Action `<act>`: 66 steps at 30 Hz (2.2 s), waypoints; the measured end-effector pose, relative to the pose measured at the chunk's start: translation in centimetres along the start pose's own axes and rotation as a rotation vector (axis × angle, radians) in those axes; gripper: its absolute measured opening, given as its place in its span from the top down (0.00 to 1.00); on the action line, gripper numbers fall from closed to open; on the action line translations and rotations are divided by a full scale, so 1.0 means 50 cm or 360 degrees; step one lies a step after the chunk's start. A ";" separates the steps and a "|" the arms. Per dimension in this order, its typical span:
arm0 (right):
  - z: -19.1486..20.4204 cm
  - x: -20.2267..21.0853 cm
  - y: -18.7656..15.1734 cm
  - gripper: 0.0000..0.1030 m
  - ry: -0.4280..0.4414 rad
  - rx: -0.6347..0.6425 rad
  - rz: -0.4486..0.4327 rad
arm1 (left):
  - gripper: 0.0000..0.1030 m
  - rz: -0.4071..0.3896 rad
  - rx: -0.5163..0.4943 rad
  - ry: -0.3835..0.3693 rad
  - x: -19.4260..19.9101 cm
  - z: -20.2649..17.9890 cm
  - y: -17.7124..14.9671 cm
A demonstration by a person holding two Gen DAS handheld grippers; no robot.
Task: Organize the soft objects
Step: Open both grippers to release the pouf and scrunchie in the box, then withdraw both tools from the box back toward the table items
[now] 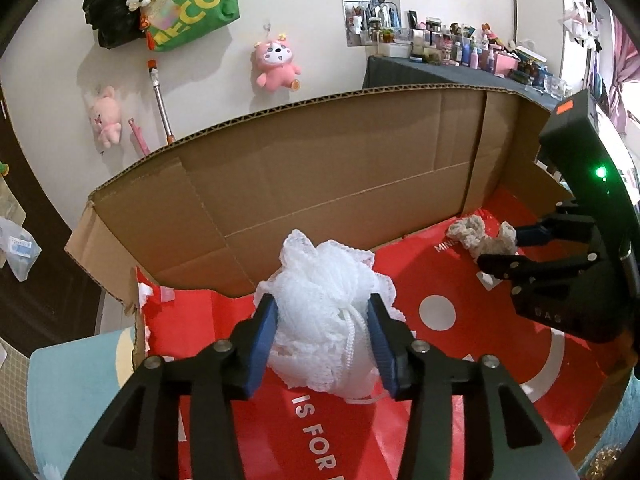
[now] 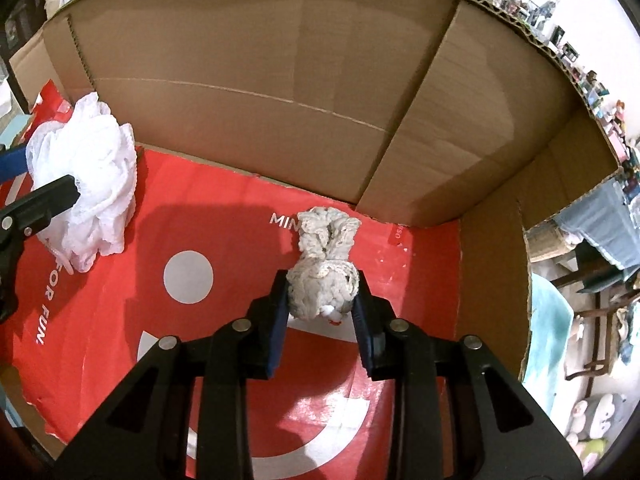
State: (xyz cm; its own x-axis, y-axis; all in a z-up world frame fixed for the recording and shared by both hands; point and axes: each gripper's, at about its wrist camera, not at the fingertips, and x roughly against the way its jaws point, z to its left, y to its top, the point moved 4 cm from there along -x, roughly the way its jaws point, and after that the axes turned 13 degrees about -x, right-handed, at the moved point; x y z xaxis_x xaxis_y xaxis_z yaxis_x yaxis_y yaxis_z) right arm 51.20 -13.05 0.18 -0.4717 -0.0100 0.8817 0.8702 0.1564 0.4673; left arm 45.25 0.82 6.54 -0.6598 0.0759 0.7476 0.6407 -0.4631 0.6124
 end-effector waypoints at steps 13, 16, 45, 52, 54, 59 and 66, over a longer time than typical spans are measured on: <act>0.027 0.053 -0.003 0.31 -0.0005 0.0016 -0.0096 | 0.21 -0.0067 0.0051 0.0018 0.039 0.005 0.001; 0.029 0.080 -0.008 0.31 0.0015 -0.0001 -0.0118 | 0.11 -0.0116 0.0058 0.0036 0.071 0.003 0.000; -0.014 0.643 -0.350 0.12 0.0238 -0.0124 -0.0976 | 0.00 -0.0807 0.0253 0.0137 0.601 -0.138 -0.165; -0.007 0.690 -0.492 0.07 0.0274 -0.0167 -0.1121 | 0.00 -0.0894 0.0351 0.0160 0.645 -0.196 -0.264; -0.003 0.691 -0.535 0.06 0.0244 -0.0179 -0.1162 | 0.00 -0.0891 0.0349 0.0159 0.646 -0.211 -0.289; 0.003 0.665 -0.613 0.06 0.0214 -0.0217 -0.1171 | 0.00 -0.0857 0.0355 0.0209 0.631 -0.254 -0.358; 0.007 0.575 -0.691 0.06 0.0184 -0.0312 -0.1099 | 0.00 -0.0727 0.0347 0.0215 0.575 -0.297 -0.439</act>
State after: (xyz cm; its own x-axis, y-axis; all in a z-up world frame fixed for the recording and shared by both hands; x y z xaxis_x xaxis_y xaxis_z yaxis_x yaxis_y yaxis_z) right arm 7.52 -18.39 9.37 -0.9139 -0.1487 0.3778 0.3942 -0.1030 0.9132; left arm 6.39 0.05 10.80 -0.9266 0.1056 0.3609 0.3333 -0.2137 0.9183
